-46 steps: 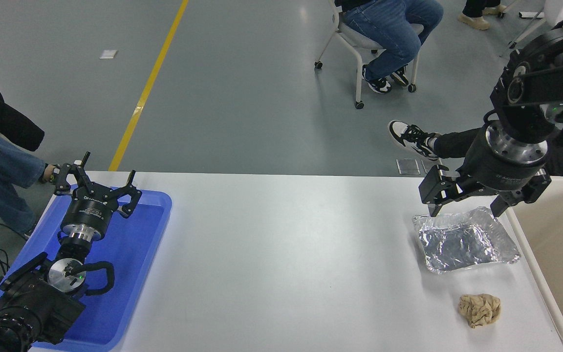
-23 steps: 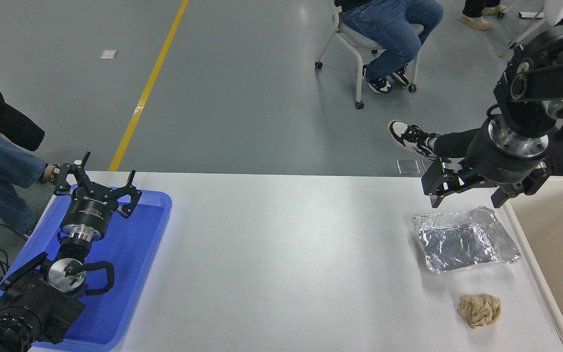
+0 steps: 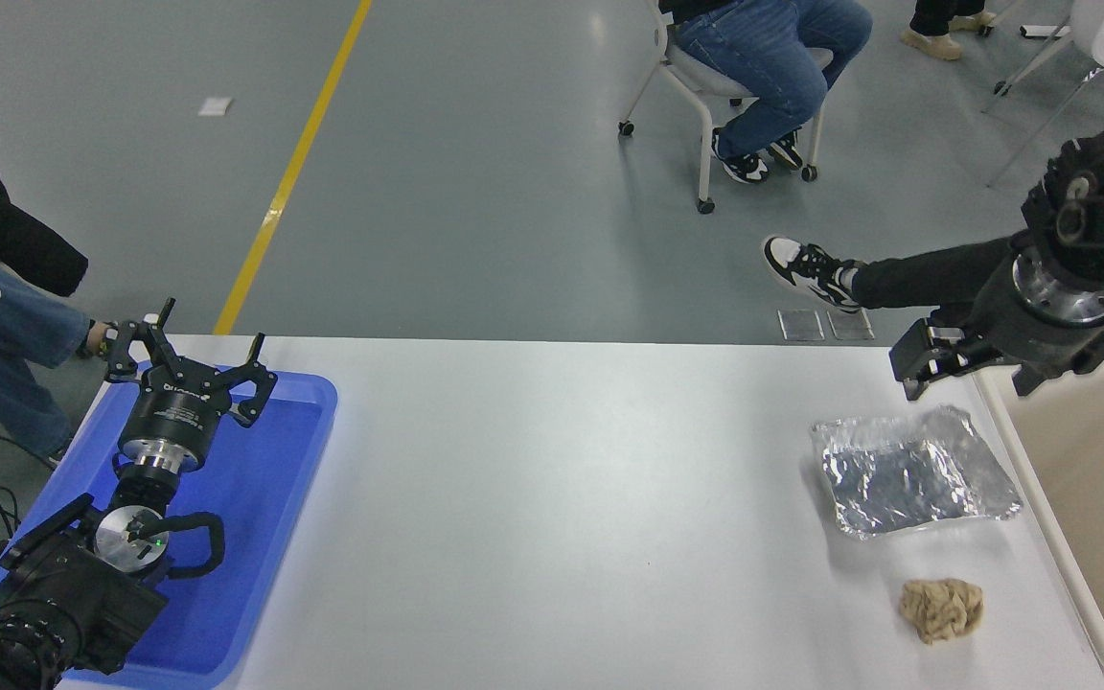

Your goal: Pick up foil plate and place in dustbin

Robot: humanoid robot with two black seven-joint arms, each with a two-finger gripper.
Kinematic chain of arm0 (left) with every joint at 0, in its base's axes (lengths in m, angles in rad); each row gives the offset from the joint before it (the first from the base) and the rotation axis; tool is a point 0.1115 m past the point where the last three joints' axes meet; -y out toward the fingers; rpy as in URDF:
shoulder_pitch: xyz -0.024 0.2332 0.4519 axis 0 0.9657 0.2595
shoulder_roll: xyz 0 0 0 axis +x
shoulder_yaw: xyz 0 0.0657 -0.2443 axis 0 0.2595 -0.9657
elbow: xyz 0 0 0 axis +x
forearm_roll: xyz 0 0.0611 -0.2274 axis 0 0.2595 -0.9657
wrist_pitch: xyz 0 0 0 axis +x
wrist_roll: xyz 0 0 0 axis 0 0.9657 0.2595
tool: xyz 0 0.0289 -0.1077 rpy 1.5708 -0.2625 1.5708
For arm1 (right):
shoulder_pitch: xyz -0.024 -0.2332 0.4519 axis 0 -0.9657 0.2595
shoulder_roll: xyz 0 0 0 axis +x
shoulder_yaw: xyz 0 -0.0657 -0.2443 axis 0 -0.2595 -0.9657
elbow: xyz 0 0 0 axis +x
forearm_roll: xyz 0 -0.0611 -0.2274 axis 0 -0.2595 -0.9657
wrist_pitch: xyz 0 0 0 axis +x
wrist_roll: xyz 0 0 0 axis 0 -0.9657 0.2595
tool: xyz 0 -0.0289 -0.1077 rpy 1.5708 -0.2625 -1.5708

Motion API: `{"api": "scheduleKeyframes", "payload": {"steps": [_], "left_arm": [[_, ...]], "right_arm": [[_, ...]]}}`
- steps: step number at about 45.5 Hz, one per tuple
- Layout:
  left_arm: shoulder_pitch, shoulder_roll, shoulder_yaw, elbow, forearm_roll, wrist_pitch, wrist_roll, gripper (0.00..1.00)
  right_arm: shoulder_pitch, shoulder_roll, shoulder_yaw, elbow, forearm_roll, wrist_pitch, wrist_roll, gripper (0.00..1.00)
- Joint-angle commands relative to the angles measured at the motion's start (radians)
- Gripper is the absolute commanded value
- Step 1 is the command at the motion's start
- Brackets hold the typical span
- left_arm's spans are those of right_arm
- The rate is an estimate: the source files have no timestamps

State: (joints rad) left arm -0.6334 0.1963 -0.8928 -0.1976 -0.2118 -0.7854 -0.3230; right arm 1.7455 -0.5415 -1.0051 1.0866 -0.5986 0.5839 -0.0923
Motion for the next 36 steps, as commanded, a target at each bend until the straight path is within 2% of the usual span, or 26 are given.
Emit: {"api": "scheduleKeyframes", "payload": {"steps": [1,11,16,29,36], "left_arm": [[0.000,0.000,0.000,0.000,0.000,0.000,-0.001,1.00],[0.000,0.000,0.000,0.003,0.000,0.000,-0.001,1.00],[0.000,0.000,0.000,0.003,0.000,0.000,-0.001,1.00],[0.000,0.000,0.000,0.003,0.000,0.000,-0.001,1.00],[0.000,0.000,0.000,0.003,0.000,0.000,-0.001,1.00]], "right_arm": [[-0.332,-0.106,0.270,-0.189,-0.332,-0.139,0.000,1.00],[-0.543,-0.094,0.322,-0.324,-0.351,-0.344,0.002,1.00],[-0.621,-0.042,0.322,-0.384,-0.351,-0.426,0.002,1.00],[-0.807,0.092,0.414,-0.626,-0.345,-0.444,0.005,1.00],[-0.837,0.113,0.477,-0.660,-0.337,-0.444,0.019,1.00]]}}
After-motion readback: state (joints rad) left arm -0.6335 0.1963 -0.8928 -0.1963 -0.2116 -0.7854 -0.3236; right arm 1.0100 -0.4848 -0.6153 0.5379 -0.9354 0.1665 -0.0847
